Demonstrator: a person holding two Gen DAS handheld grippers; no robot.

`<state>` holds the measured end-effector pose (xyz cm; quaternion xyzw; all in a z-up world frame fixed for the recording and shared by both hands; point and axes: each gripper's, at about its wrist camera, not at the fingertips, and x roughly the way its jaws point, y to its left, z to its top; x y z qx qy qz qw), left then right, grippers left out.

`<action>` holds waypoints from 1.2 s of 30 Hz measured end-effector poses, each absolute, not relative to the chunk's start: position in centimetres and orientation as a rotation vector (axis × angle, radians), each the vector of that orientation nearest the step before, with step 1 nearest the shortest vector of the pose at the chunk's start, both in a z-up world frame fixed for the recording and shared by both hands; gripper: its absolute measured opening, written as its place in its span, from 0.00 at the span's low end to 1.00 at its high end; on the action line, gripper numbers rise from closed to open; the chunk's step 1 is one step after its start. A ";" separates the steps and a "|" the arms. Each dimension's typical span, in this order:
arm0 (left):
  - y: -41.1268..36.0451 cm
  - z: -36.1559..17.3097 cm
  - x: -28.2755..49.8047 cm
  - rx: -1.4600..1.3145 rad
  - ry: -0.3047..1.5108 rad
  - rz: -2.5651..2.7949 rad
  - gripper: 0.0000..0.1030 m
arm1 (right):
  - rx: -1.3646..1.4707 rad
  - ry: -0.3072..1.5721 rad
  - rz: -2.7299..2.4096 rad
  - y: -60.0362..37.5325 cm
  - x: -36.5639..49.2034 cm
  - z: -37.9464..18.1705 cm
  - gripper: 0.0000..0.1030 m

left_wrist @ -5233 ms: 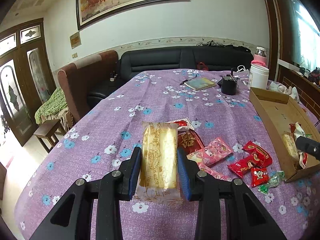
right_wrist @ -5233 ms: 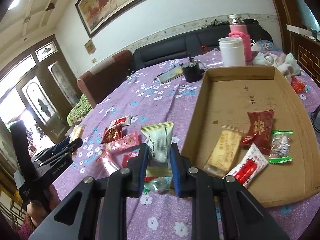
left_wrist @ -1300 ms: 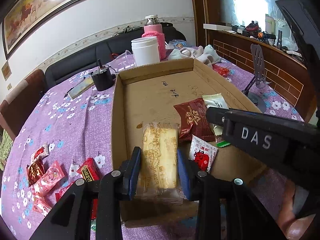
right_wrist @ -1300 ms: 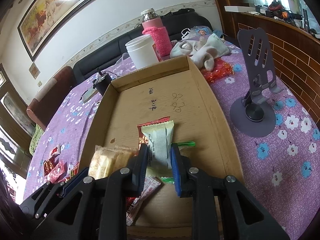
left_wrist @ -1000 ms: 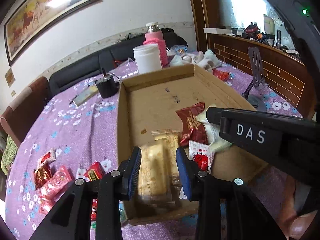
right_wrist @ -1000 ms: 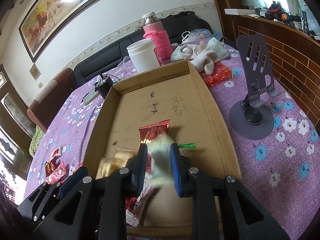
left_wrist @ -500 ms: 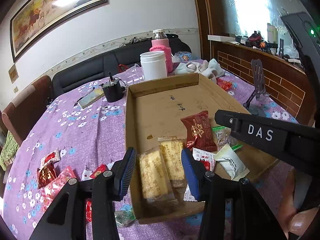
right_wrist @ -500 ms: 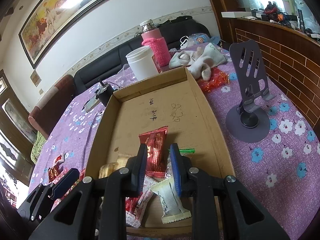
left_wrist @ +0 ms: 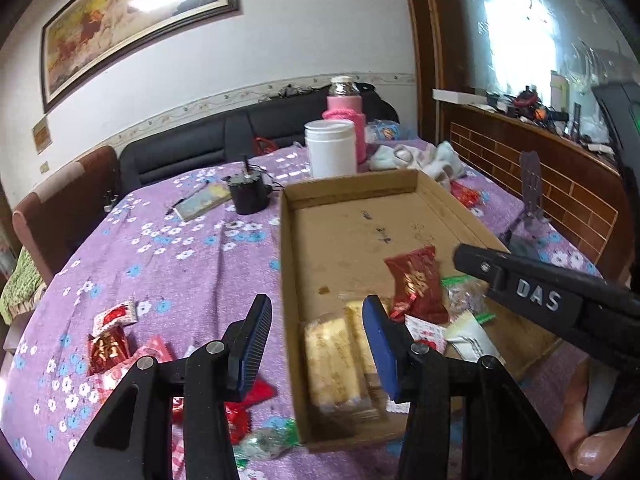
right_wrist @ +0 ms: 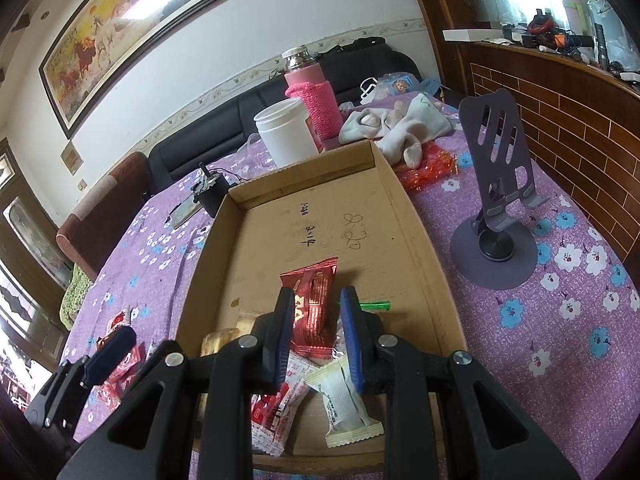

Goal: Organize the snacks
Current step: 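Move both grippers back over the snack pile, then grasp the pink Hello Kitty packet with the left gripper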

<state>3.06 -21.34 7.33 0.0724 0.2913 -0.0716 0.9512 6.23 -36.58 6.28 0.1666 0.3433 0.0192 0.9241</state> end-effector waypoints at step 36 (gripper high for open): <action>-4.2 2.3 1.7 -0.307 1.068 0.201 0.49 | 0.342 0.657 0.102 -35.0 4.8 7.7 0.33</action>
